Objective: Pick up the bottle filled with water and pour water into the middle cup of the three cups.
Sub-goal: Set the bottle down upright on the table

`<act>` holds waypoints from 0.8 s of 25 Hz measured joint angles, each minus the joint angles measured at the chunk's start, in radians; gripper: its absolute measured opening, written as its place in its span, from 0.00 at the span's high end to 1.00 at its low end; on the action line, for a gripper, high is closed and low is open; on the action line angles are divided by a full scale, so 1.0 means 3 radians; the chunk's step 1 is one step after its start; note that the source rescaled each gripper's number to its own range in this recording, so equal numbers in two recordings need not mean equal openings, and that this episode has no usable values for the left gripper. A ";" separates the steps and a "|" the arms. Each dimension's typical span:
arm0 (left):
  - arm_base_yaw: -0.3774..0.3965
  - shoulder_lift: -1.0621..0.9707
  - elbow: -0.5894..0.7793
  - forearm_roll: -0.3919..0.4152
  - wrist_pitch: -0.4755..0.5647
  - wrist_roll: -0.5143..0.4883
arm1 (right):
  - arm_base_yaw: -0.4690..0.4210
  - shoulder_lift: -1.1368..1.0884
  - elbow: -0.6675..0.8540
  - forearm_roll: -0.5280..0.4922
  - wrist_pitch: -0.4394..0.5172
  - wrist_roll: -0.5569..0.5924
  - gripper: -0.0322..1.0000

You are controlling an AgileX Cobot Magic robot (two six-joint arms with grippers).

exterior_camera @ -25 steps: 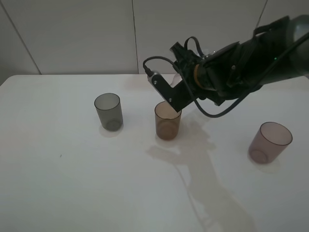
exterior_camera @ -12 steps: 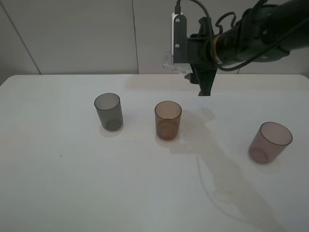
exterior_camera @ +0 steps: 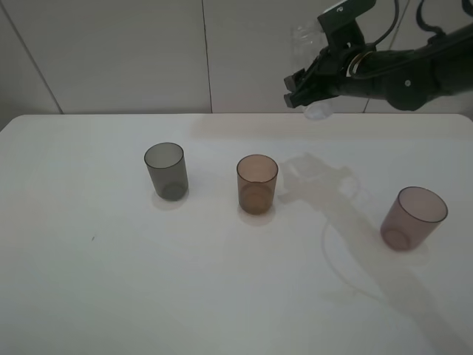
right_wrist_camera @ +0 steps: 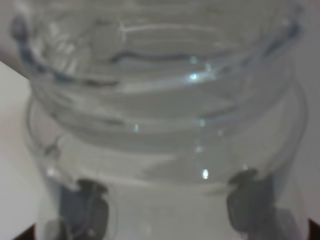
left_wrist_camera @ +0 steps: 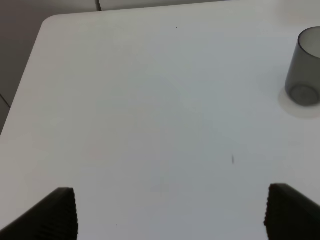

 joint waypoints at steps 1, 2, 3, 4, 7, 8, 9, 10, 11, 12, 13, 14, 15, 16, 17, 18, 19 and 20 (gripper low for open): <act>0.0000 0.0000 0.0000 0.0000 0.0000 0.0000 | -0.0004 0.0046 0.0058 0.0057 -0.0131 0.0000 0.97; 0.0000 0.0000 0.0000 0.0000 0.0000 0.0000 | -0.0004 0.0101 0.0125 0.0136 -0.0245 0.0000 0.97; 0.0000 0.0000 0.0000 0.0000 0.0000 0.0000 | -0.0007 0.0144 0.0175 0.0215 -0.0388 0.0000 0.97; 0.0000 0.0000 0.0000 0.0000 0.0000 0.0000 | -0.0006 0.0193 0.0231 0.0318 -0.0540 0.0000 0.97; 0.0000 0.0000 0.0000 0.0000 0.0000 0.0000 | -0.0008 0.0334 0.0375 0.0638 -0.0932 0.0000 0.97; 0.0000 0.0000 0.0000 0.0000 0.0000 0.0000 | -0.0008 0.0372 0.0414 0.0716 -0.1047 0.0000 0.97; 0.0000 0.0000 0.0000 0.0000 0.0000 0.0000 | -0.0008 0.0415 0.0456 0.0778 -0.1138 0.0000 0.97; 0.0000 0.0000 0.0000 0.0000 0.0000 0.0000 | -0.0008 0.0453 0.0481 0.0828 -0.1242 0.0000 0.97; 0.0000 0.0000 0.0000 0.0000 0.0000 0.0000 | -0.0008 0.0498 0.0503 0.0862 -0.1324 0.0000 0.97; 0.0000 0.0000 0.0000 0.0000 0.0000 0.0000 | -0.0008 0.0539 0.0521 0.0888 -0.1373 0.0000 0.97; 0.0000 0.0000 0.0000 0.0000 0.0000 0.0000 | -0.0008 0.0570 0.0524 0.0902 -0.1417 0.0000 0.97; 0.0000 0.0000 0.0000 0.0000 0.0000 0.0000 | -0.0008 0.0610 0.0529 0.0910 -0.1444 0.0000 0.97; 0.0000 0.0000 0.0000 0.0000 0.0000 0.0000 | -0.0008 0.0635 0.0532 0.0910 -0.1477 0.0000 0.97; 0.0000 0.0000 0.0000 0.0000 0.0000 0.0000 | -0.0008 0.0660 0.0532 0.0913 -0.1503 0.0002 0.97; 0.0000 0.0000 0.0000 0.0000 0.0000 0.0000 | -0.0008 0.0697 0.0532 0.0913 -0.1552 0.0002 0.97; 0.0000 0.0000 0.0000 0.0000 0.0000 0.0000 | -0.0008 0.0729 0.0532 0.0913 -0.1597 0.0002 0.97; 0.0000 0.0000 0.0000 0.0000 0.0000 0.0000 | -0.0008 0.0767 0.0532 0.0913 -0.1647 0.0002 0.97; 0.0000 0.0000 0.0000 0.0000 0.0000 0.0000 | -0.0008 0.0798 0.0532 0.0913 -0.1686 0.0002 0.97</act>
